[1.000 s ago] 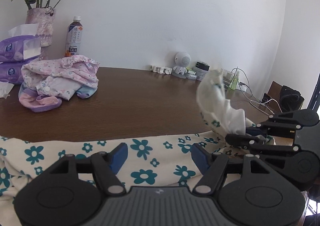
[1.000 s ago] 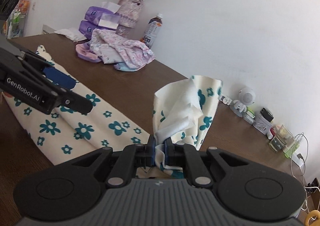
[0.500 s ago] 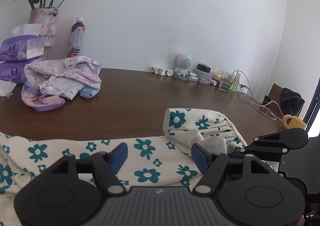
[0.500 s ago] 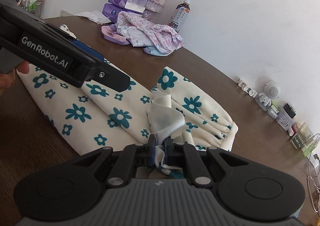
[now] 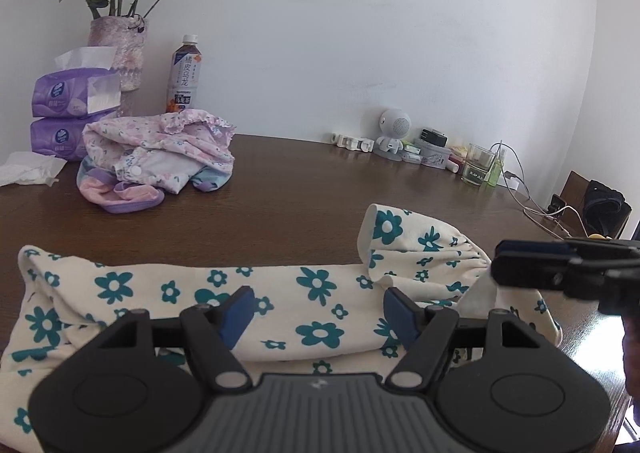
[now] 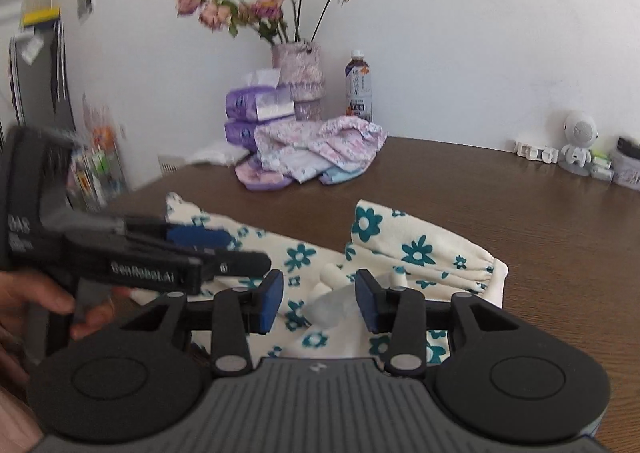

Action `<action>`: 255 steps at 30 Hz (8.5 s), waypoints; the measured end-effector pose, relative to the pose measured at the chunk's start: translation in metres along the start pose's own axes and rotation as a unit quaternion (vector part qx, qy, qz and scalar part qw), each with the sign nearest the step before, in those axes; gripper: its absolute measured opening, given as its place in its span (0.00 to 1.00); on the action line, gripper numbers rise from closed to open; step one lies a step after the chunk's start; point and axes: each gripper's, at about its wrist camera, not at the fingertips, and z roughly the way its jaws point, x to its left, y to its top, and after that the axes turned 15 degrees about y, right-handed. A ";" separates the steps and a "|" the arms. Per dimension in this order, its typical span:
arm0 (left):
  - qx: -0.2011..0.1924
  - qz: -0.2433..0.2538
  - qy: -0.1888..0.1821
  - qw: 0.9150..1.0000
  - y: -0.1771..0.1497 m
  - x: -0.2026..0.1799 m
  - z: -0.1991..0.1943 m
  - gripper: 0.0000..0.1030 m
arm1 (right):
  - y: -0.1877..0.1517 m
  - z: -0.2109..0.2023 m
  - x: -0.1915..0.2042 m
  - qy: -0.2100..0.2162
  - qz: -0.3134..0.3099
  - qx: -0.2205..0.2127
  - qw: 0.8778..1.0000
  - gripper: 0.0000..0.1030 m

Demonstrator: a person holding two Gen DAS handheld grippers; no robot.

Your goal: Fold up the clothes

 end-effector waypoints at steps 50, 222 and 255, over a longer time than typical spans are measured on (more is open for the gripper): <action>-0.045 0.293 -0.110 0.949 -0.027 -0.119 -0.026 0.05 | -0.063 -0.061 -0.024 -0.074 -0.106 0.071 0.989 0.41; 0.080 0.111 -0.187 0.973 0.054 -0.053 0.130 0.02 | 0.009 0.038 -0.147 -0.057 0.120 0.027 0.991 0.28; 0.066 0.095 -0.161 0.980 0.057 -0.061 0.097 0.55 | 0.015 0.063 -0.134 0.012 0.038 0.101 0.994 0.16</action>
